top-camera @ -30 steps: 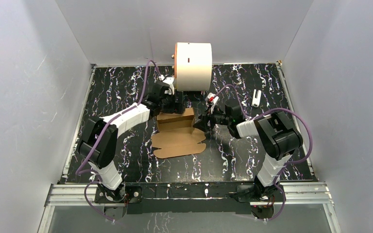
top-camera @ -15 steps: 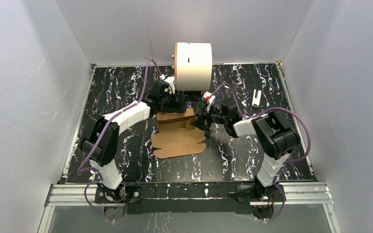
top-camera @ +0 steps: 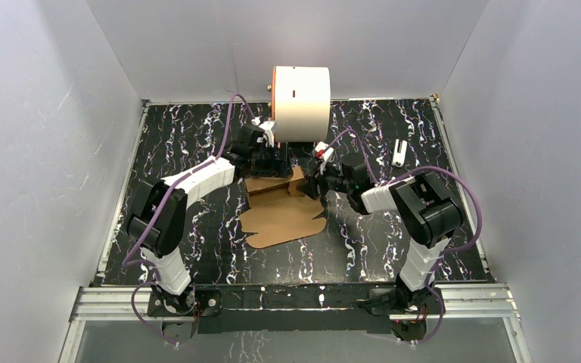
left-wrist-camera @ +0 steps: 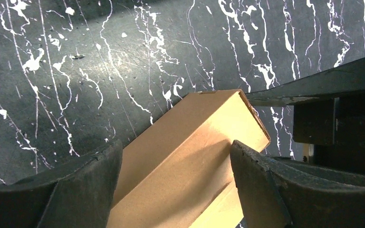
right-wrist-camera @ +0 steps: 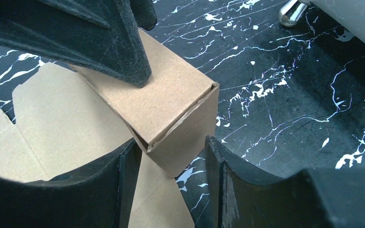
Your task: Fold the paper box
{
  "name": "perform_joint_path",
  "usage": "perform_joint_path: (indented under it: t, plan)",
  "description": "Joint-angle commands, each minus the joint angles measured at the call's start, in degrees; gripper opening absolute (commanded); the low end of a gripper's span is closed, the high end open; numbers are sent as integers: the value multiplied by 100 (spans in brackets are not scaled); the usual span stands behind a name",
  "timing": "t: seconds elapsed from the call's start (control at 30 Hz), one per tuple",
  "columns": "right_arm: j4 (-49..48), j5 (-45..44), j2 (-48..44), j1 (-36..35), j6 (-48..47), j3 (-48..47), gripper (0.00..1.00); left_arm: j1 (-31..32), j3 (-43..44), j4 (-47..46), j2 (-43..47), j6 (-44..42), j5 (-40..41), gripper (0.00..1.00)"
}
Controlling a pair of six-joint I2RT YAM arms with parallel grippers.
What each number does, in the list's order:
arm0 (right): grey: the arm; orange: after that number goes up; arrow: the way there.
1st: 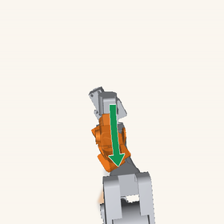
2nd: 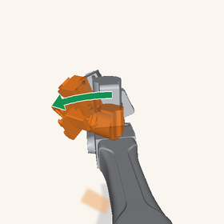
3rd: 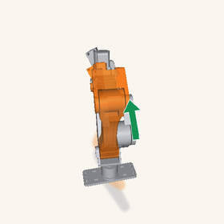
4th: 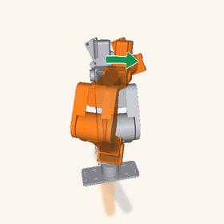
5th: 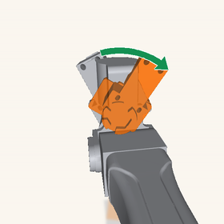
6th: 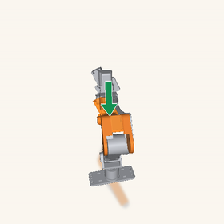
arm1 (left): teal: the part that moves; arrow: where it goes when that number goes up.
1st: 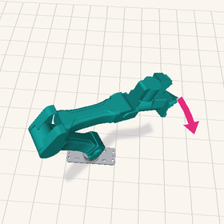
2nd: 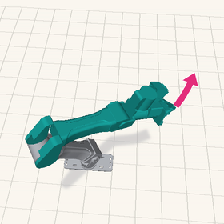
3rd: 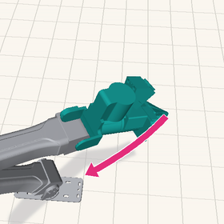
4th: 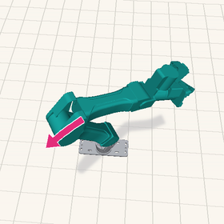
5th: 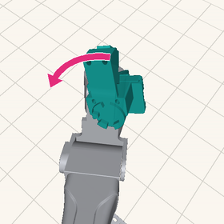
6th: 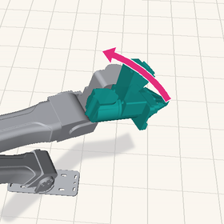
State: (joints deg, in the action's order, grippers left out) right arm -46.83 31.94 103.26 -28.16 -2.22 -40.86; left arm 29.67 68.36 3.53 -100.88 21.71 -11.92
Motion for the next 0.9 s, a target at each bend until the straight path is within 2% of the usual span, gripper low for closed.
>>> perform_joint_path:
  t: [0.0,0.13,0.23,0.67,0.87]
  plan:
    - [-388,-303,79,-87,-145,-247,58,-23,177,158,-3,78,-400,79]
    - [-388,-539,58,-151,-221,-262,55,-23,216,165,7,111,-464,79]
    - [-407,-657,60,-163,-229,-264,49,-23,249,183,23,144,-516,79]
    - [-635,-870,-150,-271,178,-130,34,-23,40,104,190,369,-1119,77]
    - [-682,-1039,-216,-417,474,23,31,-10,-162,-17,374,569,-1417,74]
